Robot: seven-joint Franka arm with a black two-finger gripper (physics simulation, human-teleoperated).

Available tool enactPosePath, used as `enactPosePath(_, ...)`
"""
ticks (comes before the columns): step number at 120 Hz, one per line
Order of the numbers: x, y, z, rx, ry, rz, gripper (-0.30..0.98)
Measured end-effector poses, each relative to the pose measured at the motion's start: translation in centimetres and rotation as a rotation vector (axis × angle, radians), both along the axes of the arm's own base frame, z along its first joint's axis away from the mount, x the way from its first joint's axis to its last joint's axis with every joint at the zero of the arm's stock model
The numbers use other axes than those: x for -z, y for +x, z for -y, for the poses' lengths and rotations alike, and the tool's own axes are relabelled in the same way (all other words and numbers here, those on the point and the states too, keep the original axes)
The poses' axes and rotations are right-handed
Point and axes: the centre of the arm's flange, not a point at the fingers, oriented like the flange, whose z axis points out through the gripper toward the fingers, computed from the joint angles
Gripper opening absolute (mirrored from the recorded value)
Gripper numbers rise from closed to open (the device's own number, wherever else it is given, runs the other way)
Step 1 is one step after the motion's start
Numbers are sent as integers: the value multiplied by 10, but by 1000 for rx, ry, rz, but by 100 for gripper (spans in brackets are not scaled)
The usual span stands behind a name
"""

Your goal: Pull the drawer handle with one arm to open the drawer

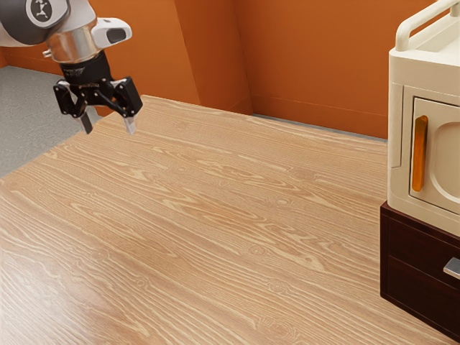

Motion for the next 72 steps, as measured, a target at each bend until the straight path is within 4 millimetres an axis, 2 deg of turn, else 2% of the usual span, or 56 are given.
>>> enactPosePath(18, 0, -1, 0, -17, -2, -3, 69)
enactPosePath(21, -7, -4, 1, -19, 1, 9, 69)
enactPosePath(25, -34, -17, 6, -21, 16, 61, 69)
enactPosePath(32, -108, -61, 28, -10, 55, 211, 69)
enactPosePath(35, -126, -73, 37, -1, 64, 249, 69)
enactPosePath(39, -140, -82, 48, 13, 69, 279, 69)
enactPosePath(50, -151, -82, 73, 58, 70, 323, 69)
enactPosePath(72, -154, -71, 115, 141, 59, 369, 69)
